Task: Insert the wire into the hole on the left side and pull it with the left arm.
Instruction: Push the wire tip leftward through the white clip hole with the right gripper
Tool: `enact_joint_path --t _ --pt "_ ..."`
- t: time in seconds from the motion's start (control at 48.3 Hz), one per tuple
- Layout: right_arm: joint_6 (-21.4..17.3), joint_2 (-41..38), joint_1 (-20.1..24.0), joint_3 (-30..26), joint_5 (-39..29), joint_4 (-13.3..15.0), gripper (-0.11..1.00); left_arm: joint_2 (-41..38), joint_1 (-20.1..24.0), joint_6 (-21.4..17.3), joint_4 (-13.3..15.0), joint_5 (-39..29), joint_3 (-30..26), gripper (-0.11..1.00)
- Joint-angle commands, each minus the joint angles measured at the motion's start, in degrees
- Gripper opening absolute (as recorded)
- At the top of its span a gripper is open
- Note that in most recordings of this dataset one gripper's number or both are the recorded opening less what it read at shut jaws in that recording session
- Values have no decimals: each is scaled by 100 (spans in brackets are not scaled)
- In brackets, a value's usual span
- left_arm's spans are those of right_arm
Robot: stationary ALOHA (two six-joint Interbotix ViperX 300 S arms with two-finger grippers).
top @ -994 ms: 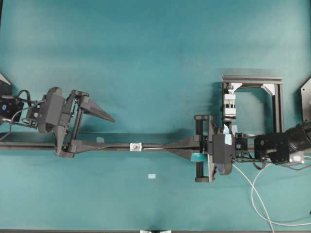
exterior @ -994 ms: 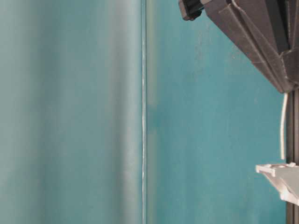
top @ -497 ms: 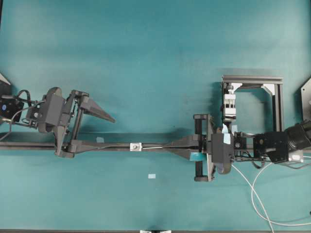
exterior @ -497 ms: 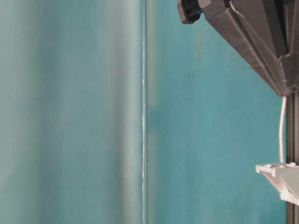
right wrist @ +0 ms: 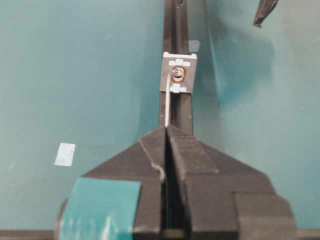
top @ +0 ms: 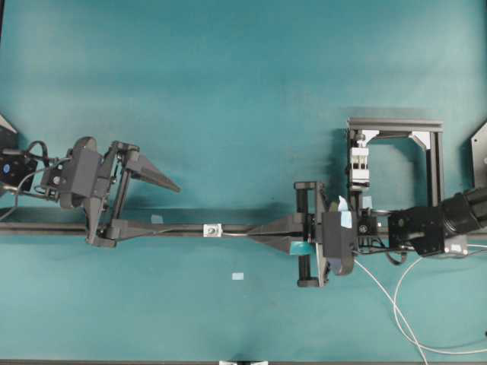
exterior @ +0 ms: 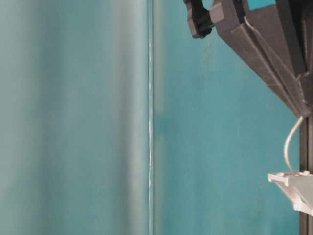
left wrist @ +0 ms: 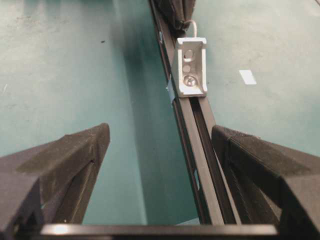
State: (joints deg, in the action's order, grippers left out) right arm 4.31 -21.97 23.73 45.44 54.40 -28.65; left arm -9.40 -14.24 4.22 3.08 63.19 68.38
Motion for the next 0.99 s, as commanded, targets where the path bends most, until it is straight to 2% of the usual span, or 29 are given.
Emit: enact_joint_path --t 0.0,0.269,0.663,0.973 --pt "9 44 -62 -79 -35 26 5 88 -9 0 0 35 -44 66" --pt "9 35 -70 -123 -44 158 5 88 -9 0 0 26 -44 66" --pt "9 -53 -158 -220 -132 158 5 88 -9 -9 0 35 -44 66" --pt "9 -132 -246 -387 -264 343 5 105 -9 -9 0 26 -35 66"
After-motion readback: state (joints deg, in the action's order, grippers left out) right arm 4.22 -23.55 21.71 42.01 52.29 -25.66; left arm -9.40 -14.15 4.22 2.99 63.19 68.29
